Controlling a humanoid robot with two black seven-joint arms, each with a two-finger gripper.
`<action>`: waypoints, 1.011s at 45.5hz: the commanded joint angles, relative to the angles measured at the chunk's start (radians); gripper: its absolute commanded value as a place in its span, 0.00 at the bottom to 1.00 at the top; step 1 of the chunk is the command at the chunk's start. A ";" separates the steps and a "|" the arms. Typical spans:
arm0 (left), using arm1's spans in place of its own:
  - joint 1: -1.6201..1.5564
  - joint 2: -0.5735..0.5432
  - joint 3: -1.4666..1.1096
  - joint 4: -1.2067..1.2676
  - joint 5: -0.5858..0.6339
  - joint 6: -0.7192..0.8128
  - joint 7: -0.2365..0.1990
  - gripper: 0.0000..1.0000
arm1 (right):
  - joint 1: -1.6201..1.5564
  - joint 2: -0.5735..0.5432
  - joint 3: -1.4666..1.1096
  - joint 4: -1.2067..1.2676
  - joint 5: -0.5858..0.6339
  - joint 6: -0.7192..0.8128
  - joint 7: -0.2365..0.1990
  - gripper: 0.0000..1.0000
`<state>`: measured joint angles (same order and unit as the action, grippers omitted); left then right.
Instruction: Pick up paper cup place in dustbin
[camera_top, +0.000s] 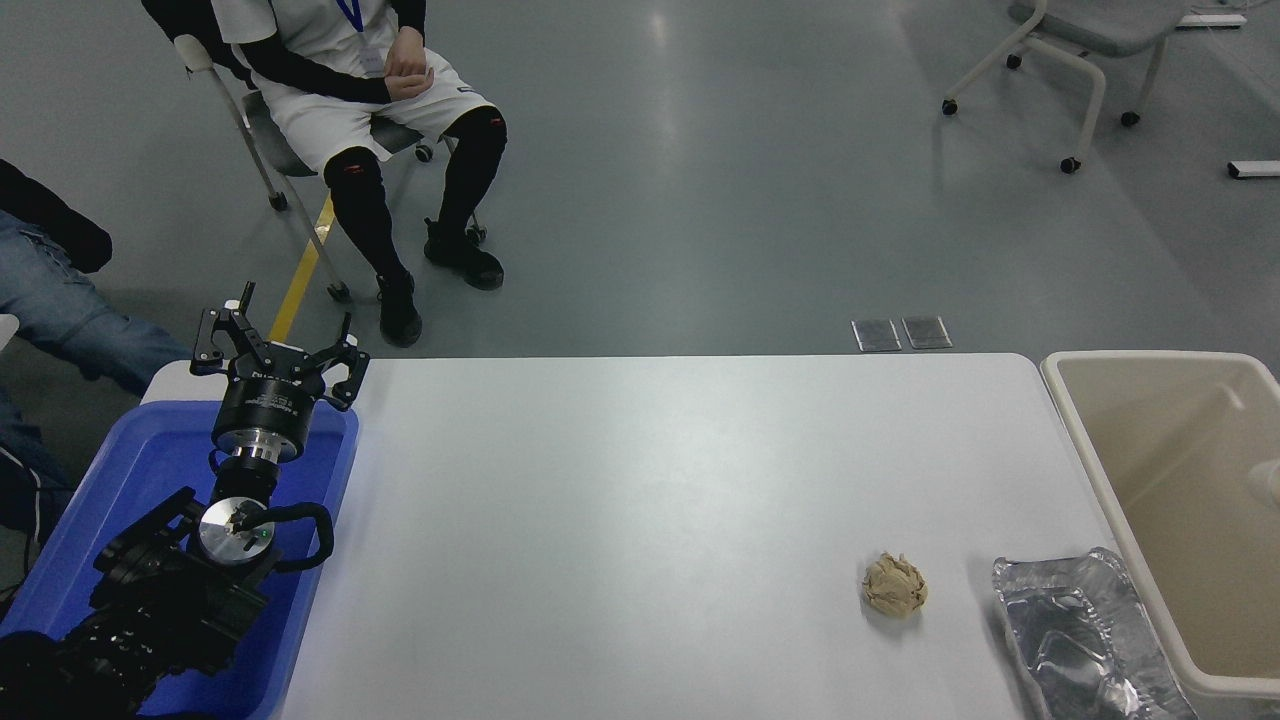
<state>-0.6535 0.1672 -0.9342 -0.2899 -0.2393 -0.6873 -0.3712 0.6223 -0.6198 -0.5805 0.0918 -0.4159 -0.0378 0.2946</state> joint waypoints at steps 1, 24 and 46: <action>0.000 0.000 0.000 0.000 0.000 0.000 0.000 0.99 | -0.013 0.009 0.018 -0.001 0.016 -0.020 -0.012 0.00; 0.000 0.000 0.000 0.000 0.000 0.000 0.000 0.99 | 0.005 0.028 0.067 0.013 0.016 -0.042 -0.011 1.00; 0.000 0.000 0.000 0.000 0.000 -0.001 0.000 0.99 | 0.212 -0.109 0.041 0.262 0.000 -0.025 -0.011 1.00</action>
<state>-0.6535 0.1672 -0.9342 -0.2900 -0.2393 -0.6884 -0.3712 0.7272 -0.6439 -0.5234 0.1925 -0.4058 -0.0708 0.2834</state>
